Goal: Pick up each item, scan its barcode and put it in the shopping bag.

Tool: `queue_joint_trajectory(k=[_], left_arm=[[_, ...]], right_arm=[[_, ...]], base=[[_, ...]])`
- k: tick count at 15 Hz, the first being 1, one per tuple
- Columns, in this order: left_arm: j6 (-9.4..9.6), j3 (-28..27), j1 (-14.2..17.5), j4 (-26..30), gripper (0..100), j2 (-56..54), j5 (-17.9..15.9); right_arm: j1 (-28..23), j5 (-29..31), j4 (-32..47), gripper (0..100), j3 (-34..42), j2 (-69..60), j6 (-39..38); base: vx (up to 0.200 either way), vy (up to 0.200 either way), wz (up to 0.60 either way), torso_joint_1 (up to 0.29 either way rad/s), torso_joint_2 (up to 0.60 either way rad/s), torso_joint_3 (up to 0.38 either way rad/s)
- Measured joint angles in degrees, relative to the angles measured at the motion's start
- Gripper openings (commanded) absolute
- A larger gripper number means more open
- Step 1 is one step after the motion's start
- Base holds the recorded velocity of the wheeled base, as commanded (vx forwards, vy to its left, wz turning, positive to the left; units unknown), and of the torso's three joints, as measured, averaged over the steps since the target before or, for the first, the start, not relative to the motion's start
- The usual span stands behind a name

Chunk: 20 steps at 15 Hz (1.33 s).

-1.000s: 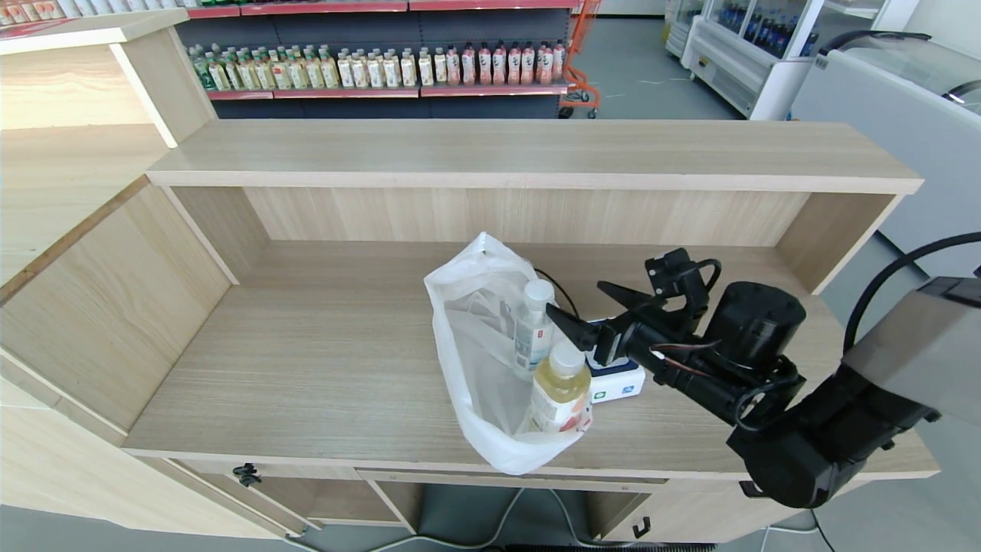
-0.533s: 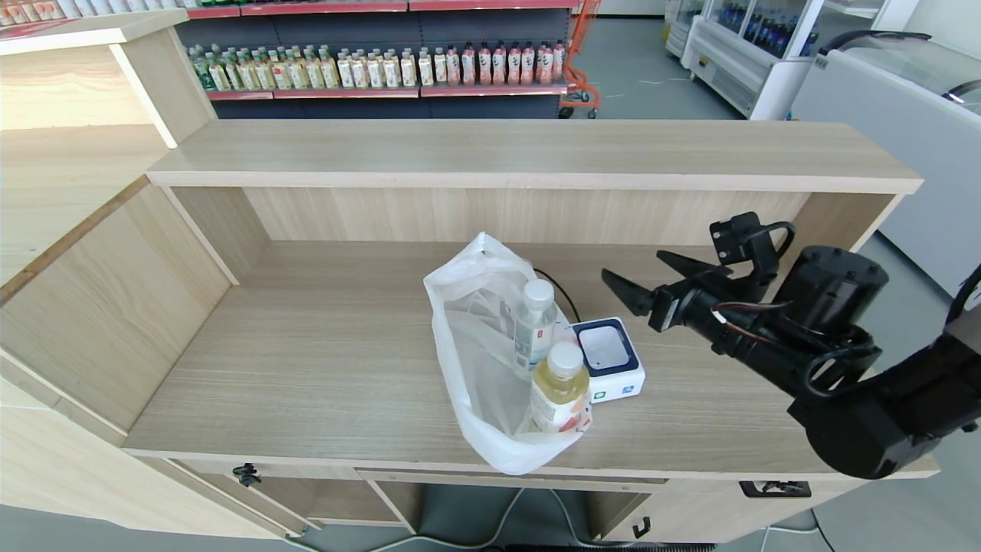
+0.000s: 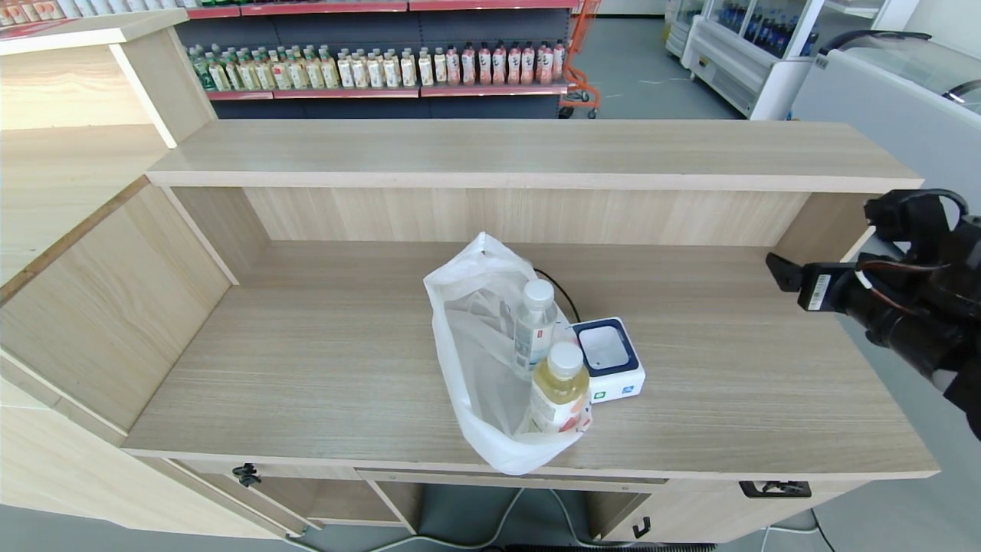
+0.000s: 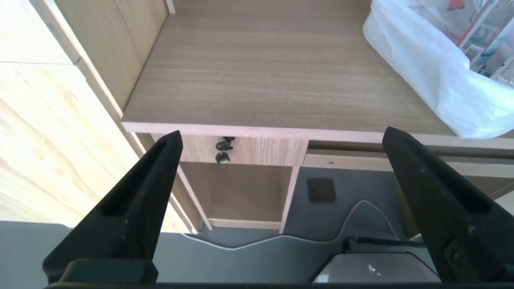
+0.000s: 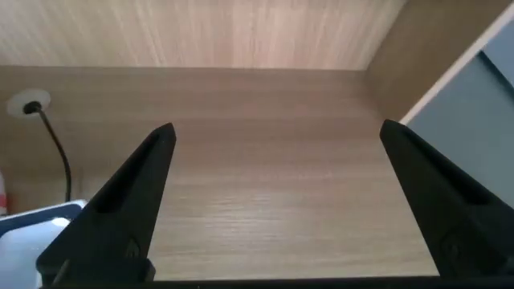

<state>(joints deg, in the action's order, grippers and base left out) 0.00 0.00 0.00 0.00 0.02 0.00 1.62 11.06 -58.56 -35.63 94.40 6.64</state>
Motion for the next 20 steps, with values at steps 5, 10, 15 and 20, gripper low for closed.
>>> queue_joint_trajectory(k=[5,10,15,20], left_arm=[[0.0,0.0,0.0,0.0,100,0.0,0.0],[0.0,0.0,0.0,0.0,100,0.0,0.0],[0.0,0.0,0.0,0.0,100,0.0,0.0],[0.0,0.0,0.0,0.0,100,0.0,0.0]], right_arm=[[-1.0,7.4,3.0,100,20.6,-14.7,-1.5],[2.5,11.1,10.5,100,33.7,-33.4,-3.0],[3.5,3.7,32.7,100,35.5,-55.7,-4.3],[0.6,-2.0,53.6,100,35.6,-79.8,-4.4]], base=[[0.0,0.0,0.0,0.0,0.0,0.0],[0.0,0.0,0.0,0.0,0.0,0.0],[0.0,0.0,0.0,0.0,0.0,0.0],[0.0,0.0,0.0,0.0,0.0,0.0]])
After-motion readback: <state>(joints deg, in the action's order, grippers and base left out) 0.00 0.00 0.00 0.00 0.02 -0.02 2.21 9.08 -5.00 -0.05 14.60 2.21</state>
